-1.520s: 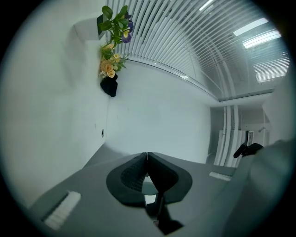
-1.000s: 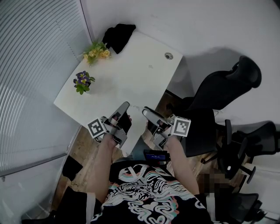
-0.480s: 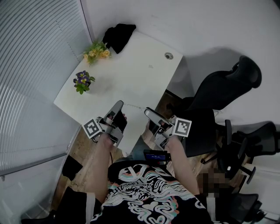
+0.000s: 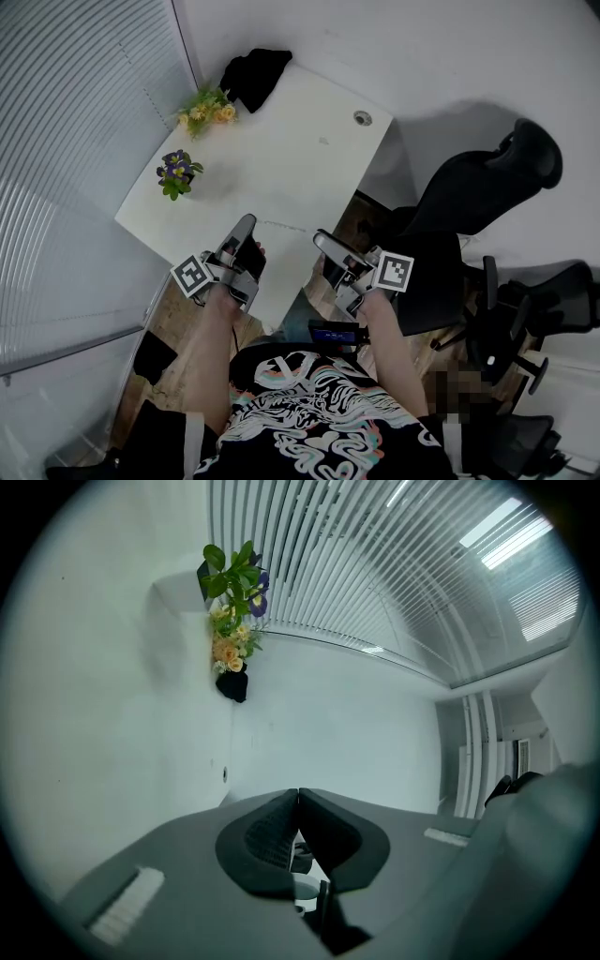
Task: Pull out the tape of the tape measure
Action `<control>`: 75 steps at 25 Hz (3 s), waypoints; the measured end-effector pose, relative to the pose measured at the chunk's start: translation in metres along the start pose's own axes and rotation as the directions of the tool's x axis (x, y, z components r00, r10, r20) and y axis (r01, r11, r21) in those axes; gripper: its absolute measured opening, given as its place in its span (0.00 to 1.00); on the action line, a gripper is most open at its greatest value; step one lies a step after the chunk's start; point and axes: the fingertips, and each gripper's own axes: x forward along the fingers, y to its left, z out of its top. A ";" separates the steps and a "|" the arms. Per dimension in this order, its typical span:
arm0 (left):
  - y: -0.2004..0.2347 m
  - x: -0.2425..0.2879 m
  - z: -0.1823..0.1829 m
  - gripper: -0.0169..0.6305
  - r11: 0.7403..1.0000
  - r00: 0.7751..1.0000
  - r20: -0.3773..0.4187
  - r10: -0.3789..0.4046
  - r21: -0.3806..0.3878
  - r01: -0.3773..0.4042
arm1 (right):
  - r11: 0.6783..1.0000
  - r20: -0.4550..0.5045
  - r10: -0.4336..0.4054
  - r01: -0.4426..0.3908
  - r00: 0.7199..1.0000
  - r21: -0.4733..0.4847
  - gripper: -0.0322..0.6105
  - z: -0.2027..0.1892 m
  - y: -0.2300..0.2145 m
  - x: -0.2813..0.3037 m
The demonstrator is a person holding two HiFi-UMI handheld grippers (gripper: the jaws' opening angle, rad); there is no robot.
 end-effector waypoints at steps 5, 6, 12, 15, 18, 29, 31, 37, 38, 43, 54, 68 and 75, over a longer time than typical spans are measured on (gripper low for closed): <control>0.005 0.000 -0.002 0.03 1.000 1.000 -0.005 0.015 -0.002 -0.015 | 1.000 -0.036 -0.008 0.008 0.999 0.011 0.39 -0.007 -0.006 -0.004; 0.006 0.001 -0.003 0.03 1.000 1.000 -0.007 0.018 -0.005 -0.018 | 1.000 -0.037 -0.010 0.011 0.999 0.015 0.39 -0.007 -0.007 -0.005; 0.010 0.000 0.001 0.03 0.999 1.000 0.001 0.030 -0.014 -0.029 | 1.000 -0.051 -0.014 0.015 0.999 0.020 0.39 -0.009 -0.012 -0.004; 0.011 -0.002 0.001 0.03 0.999 0.999 0.003 0.039 -0.014 -0.039 | 1.000 -0.060 -0.018 0.019 0.998 0.023 0.39 -0.011 -0.013 -0.004; 0.013 -0.007 0.006 0.03 0.999 0.999 0.028 0.044 -0.028 -0.044 | 0.999 -0.063 -0.033 0.035 0.997 0.031 0.39 -0.013 -0.017 -0.006; 0.017 -0.027 0.037 0.03 0.998 0.992 0.106 0.070 -0.013 -0.069 | 0.996 -0.072 -0.070 0.074 0.995 0.048 0.39 -0.011 -0.029 -0.016; 0.017 -0.029 0.038 0.03 0.997 0.992 0.104 0.078 0.001 -0.078 | 0.996 -0.084 -0.073 0.077 0.994 0.050 0.39 -0.013 -0.030 -0.016; 0.016 -0.034 0.040 0.03 0.996 0.990 0.109 0.086 0.006 -0.087 | 0.996 -0.106 -0.075 0.081 0.992 0.048 0.39 -0.017 -0.030 -0.013; 0.016 -0.036 0.040 0.03 0.996 0.990 0.108 0.087 0.006 -0.089 | 0.996 -0.110 -0.074 0.080 0.991 0.048 0.39 -0.018 -0.030 -0.013; 0.013 -0.044 0.044 0.03 0.996 0.989 0.118 0.087 0.001 -0.088 | 0.996 -0.129 -0.073 0.080 0.989 0.047 0.39 -0.022 -0.028 -0.009; 0.008 -0.078 0.069 0.03 0.996 0.974 0.210 0.088 0.009 -0.092 | 0.993 -0.169 -0.100 0.108 0.981 0.038 0.39 -0.028 -0.031 -0.008; 0.013 -0.119 0.091 0.03 0.986 0.931 0.333 0.151 0.013 -0.165 | 0.994 -0.299 -0.080 0.097 0.951 0.041 0.39 -0.026 -0.038 0.011; 0.010 -0.118 0.098 0.03 0.979 0.903 0.391 0.181 0.018 -0.204 | 0.996 -0.376 -0.040 0.068 0.926 0.061 0.39 -0.016 -0.052 0.029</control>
